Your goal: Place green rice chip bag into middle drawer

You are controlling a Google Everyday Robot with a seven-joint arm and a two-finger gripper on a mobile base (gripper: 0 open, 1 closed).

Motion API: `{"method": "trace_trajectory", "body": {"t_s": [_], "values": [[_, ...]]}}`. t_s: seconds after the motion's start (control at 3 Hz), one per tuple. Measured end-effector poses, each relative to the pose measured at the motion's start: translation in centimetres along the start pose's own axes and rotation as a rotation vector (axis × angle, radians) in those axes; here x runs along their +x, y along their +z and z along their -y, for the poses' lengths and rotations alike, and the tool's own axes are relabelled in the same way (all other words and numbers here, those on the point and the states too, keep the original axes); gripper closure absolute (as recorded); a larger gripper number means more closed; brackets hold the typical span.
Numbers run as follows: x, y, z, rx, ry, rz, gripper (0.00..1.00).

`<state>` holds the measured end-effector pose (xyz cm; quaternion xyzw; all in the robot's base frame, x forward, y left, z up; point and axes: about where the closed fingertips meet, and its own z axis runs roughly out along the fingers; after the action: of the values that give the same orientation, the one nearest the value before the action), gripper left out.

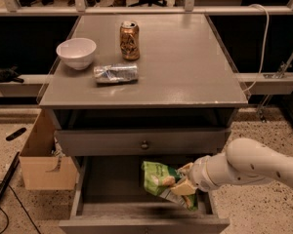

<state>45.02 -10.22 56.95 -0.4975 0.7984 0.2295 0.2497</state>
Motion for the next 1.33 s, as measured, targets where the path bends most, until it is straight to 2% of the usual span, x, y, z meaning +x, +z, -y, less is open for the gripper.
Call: {"method": "trace_trajectory", "body": {"t_s": [0.33, 0.67, 1.33], "values": [[0.2, 0.2, -0.1, -0.005, 0.004, 0.0, 1.0], [0.7, 2.4, -0.2, -0.029, 0.02, -0.03, 1.0], [3.4, 10.2, -0.1, -0.107, 0.054, -0.157, 1.0]]}}
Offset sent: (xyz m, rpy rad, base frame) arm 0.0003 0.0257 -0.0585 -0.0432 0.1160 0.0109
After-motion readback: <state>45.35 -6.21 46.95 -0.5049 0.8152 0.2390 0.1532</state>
